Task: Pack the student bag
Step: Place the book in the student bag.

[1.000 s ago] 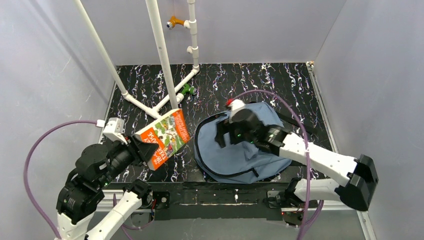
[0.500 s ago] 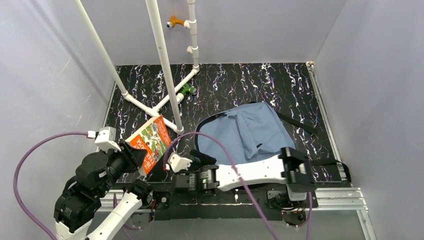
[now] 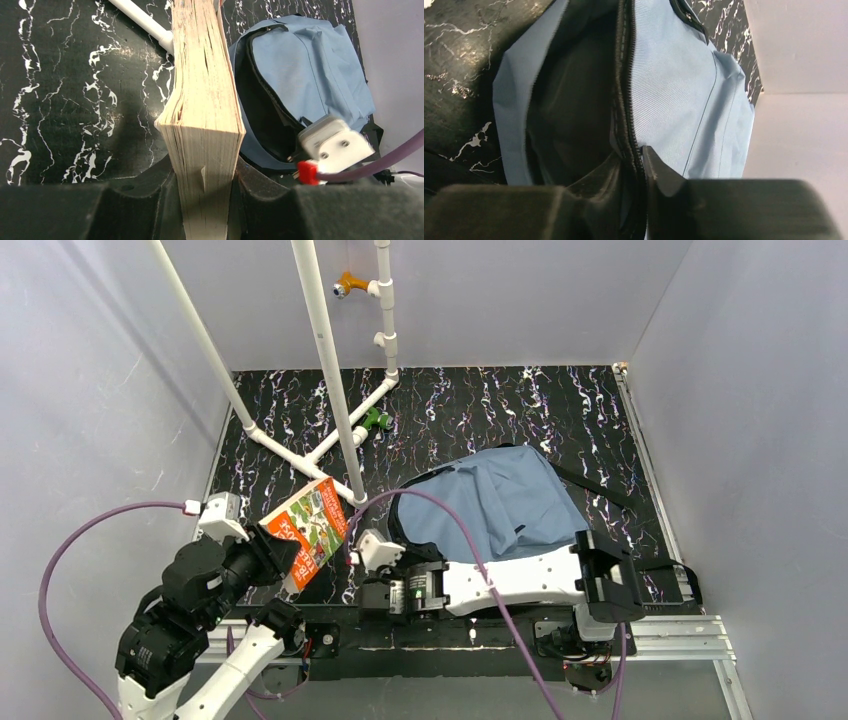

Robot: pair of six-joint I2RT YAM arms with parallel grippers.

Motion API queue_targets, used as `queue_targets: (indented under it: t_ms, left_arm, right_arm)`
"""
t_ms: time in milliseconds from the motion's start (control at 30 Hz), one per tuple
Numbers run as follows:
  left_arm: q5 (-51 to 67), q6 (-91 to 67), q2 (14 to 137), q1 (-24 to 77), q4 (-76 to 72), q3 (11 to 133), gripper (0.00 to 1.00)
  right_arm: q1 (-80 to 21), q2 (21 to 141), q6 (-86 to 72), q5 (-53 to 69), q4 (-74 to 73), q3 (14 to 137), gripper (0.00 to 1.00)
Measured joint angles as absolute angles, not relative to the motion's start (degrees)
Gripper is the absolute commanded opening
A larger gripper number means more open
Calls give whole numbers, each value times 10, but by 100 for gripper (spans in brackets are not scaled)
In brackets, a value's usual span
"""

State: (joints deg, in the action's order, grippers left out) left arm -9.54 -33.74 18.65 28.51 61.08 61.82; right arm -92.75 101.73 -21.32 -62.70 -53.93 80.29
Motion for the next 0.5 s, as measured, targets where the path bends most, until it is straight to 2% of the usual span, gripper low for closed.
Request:
queue_targets:
  t_ms: [167, 233, 267, 400, 467, 500]
  left_arm:
    - [-63, -343, 207, 285, 606, 615, 0]
    - [-43, -344, 223, 285, 600, 615, 0]
    - [-29, -346, 232, 285, 596, 614, 0]
    - [32, -354, 267, 285, 575, 608, 0]
    - [60, -360, 282, 285, 566, 604, 0]
    - [73, -364, 290, 285, 564, 603, 0]
  right_arm:
    - [-904, 991, -205, -618, -508, 787, 25]
    - [-896, 991, -200, -607, -493, 778, 40]
    - [-893, 991, -197, -600, -486, 772, 45]
    - [-885, 994, -191, -588, -470, 751, 44]
    - [-885, 998, -193, -592, -468, 749, 19]
    - [-884, 999, -194, -595, -467, 747, 1]
